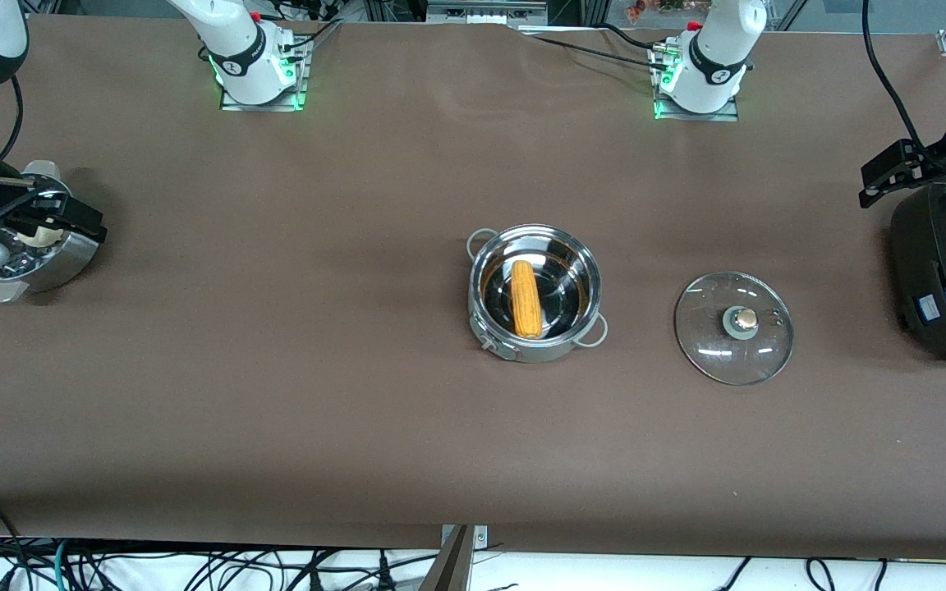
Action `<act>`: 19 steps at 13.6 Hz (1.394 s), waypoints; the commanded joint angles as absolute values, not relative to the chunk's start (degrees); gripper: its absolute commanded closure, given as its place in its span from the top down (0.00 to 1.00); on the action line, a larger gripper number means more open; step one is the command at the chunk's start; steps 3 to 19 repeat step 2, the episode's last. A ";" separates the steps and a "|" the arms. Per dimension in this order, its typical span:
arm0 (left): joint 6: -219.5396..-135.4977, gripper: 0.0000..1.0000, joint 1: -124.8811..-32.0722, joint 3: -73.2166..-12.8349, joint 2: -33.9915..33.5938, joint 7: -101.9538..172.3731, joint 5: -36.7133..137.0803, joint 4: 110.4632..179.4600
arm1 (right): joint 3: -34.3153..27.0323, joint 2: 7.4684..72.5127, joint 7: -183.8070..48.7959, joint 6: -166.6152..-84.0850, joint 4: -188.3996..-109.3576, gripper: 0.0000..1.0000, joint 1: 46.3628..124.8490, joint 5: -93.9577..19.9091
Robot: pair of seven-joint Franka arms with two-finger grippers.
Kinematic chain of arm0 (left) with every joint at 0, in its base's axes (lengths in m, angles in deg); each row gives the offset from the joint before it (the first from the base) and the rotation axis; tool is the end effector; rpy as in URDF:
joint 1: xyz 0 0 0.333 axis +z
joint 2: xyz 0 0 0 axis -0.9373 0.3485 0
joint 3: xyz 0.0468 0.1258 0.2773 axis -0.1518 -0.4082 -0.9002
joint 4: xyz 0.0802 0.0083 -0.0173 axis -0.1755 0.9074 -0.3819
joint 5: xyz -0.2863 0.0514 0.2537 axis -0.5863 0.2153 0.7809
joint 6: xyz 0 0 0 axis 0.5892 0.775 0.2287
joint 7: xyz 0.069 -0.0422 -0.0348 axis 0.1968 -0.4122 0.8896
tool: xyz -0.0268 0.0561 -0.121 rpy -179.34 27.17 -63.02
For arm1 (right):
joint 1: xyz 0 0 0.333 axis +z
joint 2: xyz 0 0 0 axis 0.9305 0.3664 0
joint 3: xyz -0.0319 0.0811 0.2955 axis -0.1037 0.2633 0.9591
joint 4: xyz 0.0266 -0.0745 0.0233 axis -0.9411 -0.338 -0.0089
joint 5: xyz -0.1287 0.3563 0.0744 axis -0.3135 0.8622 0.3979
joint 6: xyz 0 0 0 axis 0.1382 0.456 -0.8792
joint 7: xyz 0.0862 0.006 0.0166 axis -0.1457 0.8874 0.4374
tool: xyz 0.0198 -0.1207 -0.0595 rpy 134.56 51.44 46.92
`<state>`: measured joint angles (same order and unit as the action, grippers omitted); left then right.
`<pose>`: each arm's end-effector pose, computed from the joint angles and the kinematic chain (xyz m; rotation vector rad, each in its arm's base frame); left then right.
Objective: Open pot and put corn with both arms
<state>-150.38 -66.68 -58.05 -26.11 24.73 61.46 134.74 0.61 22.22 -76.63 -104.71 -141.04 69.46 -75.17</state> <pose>0.5463 0.0026 0.5956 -3.0988 0.1161 -0.0178 0.5805 -0.0046 0.5302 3.1147 -0.1146 -0.0528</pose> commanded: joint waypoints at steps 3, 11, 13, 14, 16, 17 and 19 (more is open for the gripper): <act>-148.51 1.00 -66.70 -57.75 -25.38 25.16 61.90 132.88 | 0.67 23.38 -76.40 -103.77 -138.98 1.00 69.04 -75.19; -148.51 1.00 -66.70 -57.75 -25.38 25.16 61.90 132.88 | 0.67 23.38 -76.40 -103.77 -138.98 1.00 69.04 -75.19; -148.51 1.00 -66.70 -57.75 -25.38 25.16 61.90 132.88 | 0.67 23.38 -76.40 -103.77 -138.98 1.00 69.04 -75.19; -148.51 1.00 -66.70 -57.75 -25.38 25.16 61.90 132.88 | 0.67 23.38 -76.40 -103.77 -138.98 1.00 69.04 -75.19; -148.51 1.00 -66.70 -57.75 -25.38 25.16 61.90 132.88 | 0.67 23.38 -76.40 -103.77 -138.98 1.00 69.04 -75.19; -148.51 1.00 -66.70 -57.75 -25.38 25.16 61.90 132.88 | 0.67 23.38 -76.40 -103.77 -138.98 1.00 69.04 -75.19; -148.51 1.00 -66.70 -57.75 -25.38 25.16 61.90 132.88 | 0.67 23.38 -76.40 -103.77 -138.98 1.00 69.04 -75.19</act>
